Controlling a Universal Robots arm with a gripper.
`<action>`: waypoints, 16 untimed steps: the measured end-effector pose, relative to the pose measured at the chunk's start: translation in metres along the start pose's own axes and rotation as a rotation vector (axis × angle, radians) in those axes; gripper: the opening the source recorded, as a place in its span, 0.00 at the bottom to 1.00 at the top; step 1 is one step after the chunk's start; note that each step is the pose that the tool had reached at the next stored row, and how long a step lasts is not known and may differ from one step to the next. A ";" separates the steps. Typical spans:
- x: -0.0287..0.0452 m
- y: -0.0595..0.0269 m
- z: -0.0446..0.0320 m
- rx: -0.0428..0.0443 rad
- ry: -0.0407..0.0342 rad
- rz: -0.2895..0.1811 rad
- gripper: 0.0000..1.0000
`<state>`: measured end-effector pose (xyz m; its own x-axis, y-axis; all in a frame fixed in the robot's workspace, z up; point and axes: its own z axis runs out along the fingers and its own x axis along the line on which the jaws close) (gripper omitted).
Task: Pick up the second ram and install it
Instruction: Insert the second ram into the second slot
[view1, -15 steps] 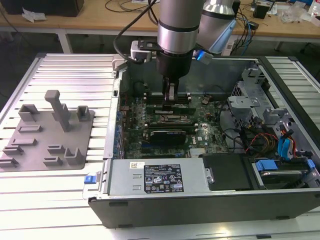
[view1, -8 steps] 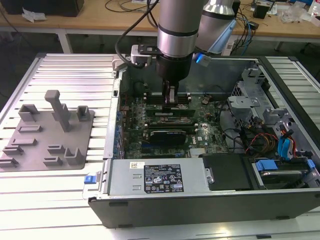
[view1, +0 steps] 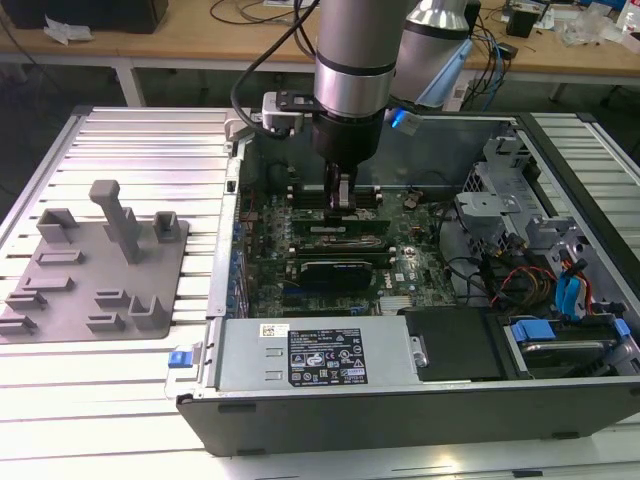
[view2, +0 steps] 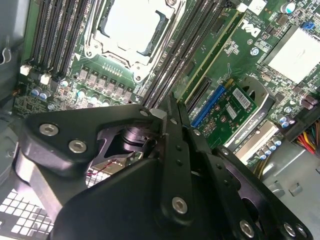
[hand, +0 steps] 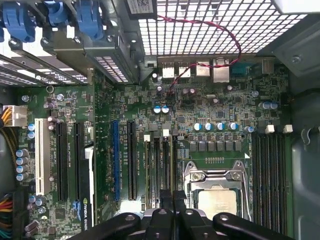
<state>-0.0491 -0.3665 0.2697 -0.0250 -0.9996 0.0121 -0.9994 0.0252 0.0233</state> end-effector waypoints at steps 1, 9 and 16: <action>0.0000 0.0000 -0.0001 -0.0001 0.0001 0.000 0.09; 0.0015 -0.0001 0.0028 -0.0002 0.0002 0.000 0.09; 0.0014 -0.0003 0.0125 -0.0001 0.0000 0.000 0.09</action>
<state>-0.0491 -0.3681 0.2572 -0.0249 -0.9996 0.0121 -0.9994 0.0252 0.0234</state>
